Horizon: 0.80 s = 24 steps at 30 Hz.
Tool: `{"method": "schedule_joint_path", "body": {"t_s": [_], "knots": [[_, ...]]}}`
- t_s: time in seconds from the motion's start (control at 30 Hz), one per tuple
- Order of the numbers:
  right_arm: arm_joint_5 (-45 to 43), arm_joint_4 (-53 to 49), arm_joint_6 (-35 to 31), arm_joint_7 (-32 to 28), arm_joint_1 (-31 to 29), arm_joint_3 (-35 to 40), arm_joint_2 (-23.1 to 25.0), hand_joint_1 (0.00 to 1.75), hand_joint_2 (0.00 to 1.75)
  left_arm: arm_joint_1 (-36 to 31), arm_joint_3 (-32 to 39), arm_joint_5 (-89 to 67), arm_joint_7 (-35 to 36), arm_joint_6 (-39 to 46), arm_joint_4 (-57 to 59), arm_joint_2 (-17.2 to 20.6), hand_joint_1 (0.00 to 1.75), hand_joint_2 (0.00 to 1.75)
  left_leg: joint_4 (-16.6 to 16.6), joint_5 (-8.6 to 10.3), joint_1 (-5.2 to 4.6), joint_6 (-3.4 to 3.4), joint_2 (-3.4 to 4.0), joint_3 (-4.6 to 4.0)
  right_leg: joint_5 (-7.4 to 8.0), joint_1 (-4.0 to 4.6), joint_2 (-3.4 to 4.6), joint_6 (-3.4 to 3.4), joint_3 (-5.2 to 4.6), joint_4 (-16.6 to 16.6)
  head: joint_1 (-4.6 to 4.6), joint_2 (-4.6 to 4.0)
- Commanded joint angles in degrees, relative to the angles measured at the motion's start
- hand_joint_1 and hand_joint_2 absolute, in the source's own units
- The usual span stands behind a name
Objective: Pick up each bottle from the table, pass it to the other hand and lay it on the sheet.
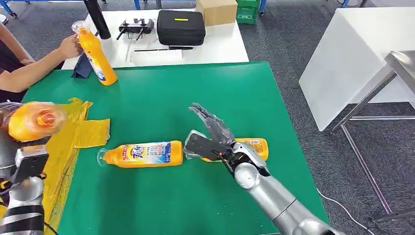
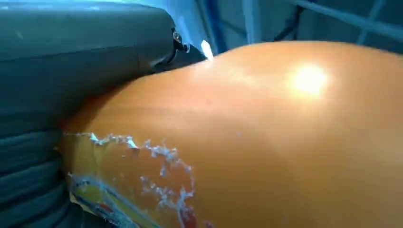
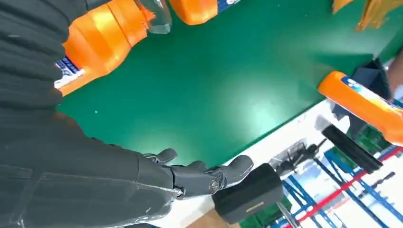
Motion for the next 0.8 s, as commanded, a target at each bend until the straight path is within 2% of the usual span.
{"method": "schedule_joint_path", "body": {"t_s": [0.03,0.17,0.23,0.43,0.47,0.5,0.8], "knots": [[-0.61,19.0,2.12,1.85,-11.7,6.96,7.38,0.0,1.75,-15.07,-7.72,-28.89,13.65,1.33,31.19,0.16,1.75,1.75,0.03,0.03,0.04,-0.18,-0.13,0.22,-0.06,0.04,-0.21,-0.09,0.26,0.07,0.0,0.0],[-0.16,25.01,3.0,3.1,-13.73,10.2,11.55,0.0,1.75,-24.14,-15.09,-32.54,22.31,-0.75,50.15,1.85,1.75,1.75,0.01,0.12,0.03,-0.24,-0.19,0.23,-0.04,0.03,-0.29,-0.09,0.25,0.1,0.02,0.0],[0.08,27.75,3.12,3.32,-14.51,11.46,13.43,0.0,1.75,-27.35,-17.21,-32.91,24.9,-3.55,55.0,1.67,1.75,1.75,0.04,0.17,0.07,-0.23,-0.16,0.16,0.05,0.06,-0.26,-0.21,0.19,0.12,0.04,0.0],[0.54,30.14,3.3,3.53,-14.47,13.06,15.55,0.0,1.75,-30.15,-18.8,-33.62,28.34,-8.2,58.53,1.28,1.75,1.75,0.03,0.18,0.07,-0.18,0.0,0.04,0.11,0.05,-0.07,-0.15,0.03,0.15,0.02,0.0],[0.77,30.7,3.43,3.66,-14.36,13.5,15.87,0.0,1.75,-30.83,-19.39,-34.24,29.57,-10.01,59.38,1.4,1.75,1.75,0.2,0.01,0.15,-0.31,0.01,0.21,-0.06,0.14,-0.12,-0.2,0.25,0.26,0.0,0.0],[0.81,30.94,3.44,3.68,-14.09,13.66,16.08,0.0,1.75,-31.15,-19.42,-34.16,29.7,-10.86,59.71,1.34,1.75,1.75,0.06,0.16,0.08,-0.19,0.0,0.01,0.09,0.06,-0.1,-0.15,0.02,0.17,0.02,0.0],[1.27,33.51,3.47,3.86,-14.11,14.26,16.92,0.0,1.75,-32.98,-21.18,-35.77,31.56,-15.46,61.84,1.57,1.75,1.75,0.19,0.07,0.12,-0.26,0.03,-0.01,0.02,0.11,-0.07,-0.19,0.02,0.26,0.02,0.0]]}}
